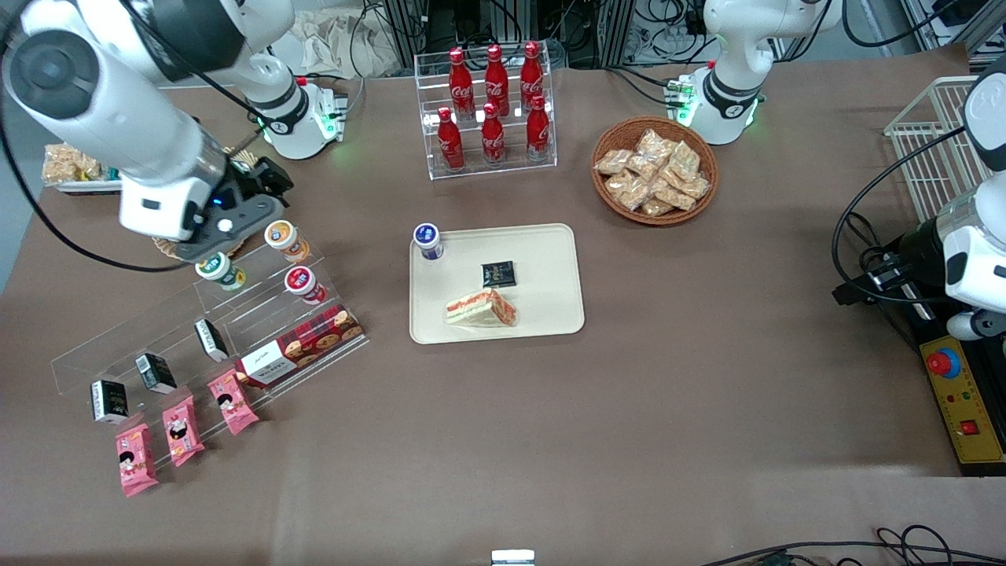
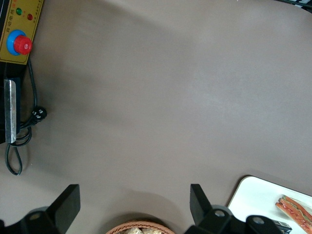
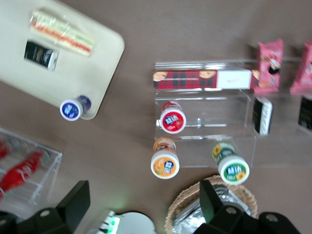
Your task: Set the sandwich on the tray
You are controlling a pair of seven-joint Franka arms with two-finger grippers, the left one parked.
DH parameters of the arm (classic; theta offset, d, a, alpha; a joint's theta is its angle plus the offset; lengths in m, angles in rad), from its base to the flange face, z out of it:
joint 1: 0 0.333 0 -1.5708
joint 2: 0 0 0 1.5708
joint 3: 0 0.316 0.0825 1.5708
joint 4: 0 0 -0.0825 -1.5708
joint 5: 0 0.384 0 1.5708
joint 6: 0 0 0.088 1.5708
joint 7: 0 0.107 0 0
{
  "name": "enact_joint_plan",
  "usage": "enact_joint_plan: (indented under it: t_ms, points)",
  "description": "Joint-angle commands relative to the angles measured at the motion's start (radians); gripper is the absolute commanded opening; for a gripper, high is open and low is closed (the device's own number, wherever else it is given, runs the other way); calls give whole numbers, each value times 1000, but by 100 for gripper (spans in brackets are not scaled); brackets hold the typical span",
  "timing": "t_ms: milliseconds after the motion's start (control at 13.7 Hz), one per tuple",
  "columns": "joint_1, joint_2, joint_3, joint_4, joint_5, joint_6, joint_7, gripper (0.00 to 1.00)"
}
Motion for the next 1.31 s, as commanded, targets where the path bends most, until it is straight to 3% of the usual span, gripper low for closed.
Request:
enact_joint_plan:
  t_ms: [0, 364, 874, 1093, 1238]
  points:
    - [-49, -40, 19, 8, -45, -11, 68, 100]
    - [-219, -32, 18, 64, -40, 29, 48, 100]
    - [-365, -57, 22, 68, -42, 10, 134, 100]
    - [-512, -49, 169, 64, -46, 40, 163, 100]
    - [-529, -43, 185, 68, -48, 49, 165, 100]
